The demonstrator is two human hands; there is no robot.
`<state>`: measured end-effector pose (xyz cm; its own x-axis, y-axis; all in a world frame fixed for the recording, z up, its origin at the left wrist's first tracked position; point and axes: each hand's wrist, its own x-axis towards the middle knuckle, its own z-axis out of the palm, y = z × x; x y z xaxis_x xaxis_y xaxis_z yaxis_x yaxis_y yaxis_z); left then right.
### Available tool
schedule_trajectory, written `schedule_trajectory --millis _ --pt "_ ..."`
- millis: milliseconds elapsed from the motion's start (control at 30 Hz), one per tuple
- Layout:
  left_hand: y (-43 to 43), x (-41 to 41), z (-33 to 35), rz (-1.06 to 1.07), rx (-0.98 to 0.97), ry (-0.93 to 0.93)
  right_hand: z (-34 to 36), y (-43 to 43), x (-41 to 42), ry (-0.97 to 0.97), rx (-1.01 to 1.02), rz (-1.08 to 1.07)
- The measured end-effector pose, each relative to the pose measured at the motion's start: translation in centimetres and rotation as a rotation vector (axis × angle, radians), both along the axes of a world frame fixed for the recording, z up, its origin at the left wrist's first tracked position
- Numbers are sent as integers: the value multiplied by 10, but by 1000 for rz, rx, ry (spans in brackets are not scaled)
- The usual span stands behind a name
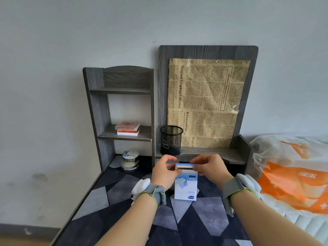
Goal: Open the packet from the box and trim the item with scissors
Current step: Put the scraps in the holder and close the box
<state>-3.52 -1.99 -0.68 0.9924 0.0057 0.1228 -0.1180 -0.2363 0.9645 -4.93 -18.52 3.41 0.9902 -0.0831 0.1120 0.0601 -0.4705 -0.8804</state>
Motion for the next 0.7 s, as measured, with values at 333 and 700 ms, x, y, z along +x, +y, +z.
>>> schedule_trajectory --millis 333,700 --pt "0 0 0 54 8 -8 -1 0 -1 -61 -142 -8" --pt "1 -1 2 107 -74 74 -5 -2 0 11 -152 43"
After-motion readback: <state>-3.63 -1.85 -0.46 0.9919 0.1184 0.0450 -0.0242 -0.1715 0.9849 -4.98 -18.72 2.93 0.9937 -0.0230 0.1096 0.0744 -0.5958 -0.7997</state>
